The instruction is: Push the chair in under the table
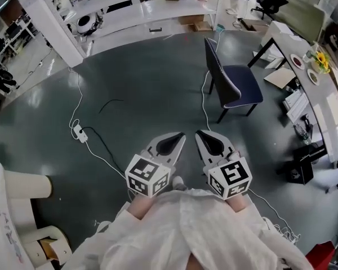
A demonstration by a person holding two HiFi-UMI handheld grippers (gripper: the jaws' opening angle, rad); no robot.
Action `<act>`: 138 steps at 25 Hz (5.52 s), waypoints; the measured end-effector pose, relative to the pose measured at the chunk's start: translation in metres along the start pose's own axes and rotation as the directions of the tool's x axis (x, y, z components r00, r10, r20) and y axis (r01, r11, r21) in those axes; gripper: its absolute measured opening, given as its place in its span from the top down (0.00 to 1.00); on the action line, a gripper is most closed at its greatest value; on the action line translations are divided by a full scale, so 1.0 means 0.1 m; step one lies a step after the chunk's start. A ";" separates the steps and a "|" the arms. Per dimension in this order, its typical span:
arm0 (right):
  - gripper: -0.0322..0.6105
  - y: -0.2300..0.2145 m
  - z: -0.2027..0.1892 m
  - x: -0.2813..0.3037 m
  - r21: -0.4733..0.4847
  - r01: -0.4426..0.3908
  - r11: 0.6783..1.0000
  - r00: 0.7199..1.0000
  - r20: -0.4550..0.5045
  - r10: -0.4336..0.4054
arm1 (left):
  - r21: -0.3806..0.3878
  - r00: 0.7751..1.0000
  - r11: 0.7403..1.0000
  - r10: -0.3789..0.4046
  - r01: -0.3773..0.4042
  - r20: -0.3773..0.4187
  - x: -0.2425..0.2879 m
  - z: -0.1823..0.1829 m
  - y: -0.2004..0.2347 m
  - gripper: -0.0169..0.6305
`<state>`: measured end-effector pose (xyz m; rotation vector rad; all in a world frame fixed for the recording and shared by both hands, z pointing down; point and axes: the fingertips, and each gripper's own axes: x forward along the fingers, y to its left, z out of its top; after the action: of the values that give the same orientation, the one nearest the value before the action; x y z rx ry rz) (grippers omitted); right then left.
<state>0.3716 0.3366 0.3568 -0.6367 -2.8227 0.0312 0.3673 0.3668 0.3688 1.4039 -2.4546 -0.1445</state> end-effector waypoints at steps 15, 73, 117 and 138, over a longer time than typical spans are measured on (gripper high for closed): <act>0.90 -0.41 0.12 1.04 0.000 -0.012 1.000 1.000 -0.017 0.012 | -0.045 1.000 0.999 0.026 -0.026 0.006 0.43 0.23 1.11 0.95; 0.90 -3.74 1.34 4.36 0.101 0.268 0.958 0.963 0.009 -0.270 | 0.017 0.950 0.955 -0.293 0.296 -0.112 4.00 1.94 4.00 0.95; 0.90 -4.16 0.88 3.08 0.236 0.914 0.330 0.364 -0.121 -0.923 | 0.015 0.295 0.311 -0.884 0.950 -0.362 4.64 1.72 2.69 0.95; 0.90 -4.21 0.71 2.61 0.242 0.904 0.352 0.395 -0.160 -0.905 | 0.025 0.341 0.365 -0.842 0.931 -0.418 4.76 1.47 2.37 0.95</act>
<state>-0.0513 0.0691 0.3806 1.0723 -2.6441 0.2401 -0.0985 0.0724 0.3878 2.5289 -1.1428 0.1971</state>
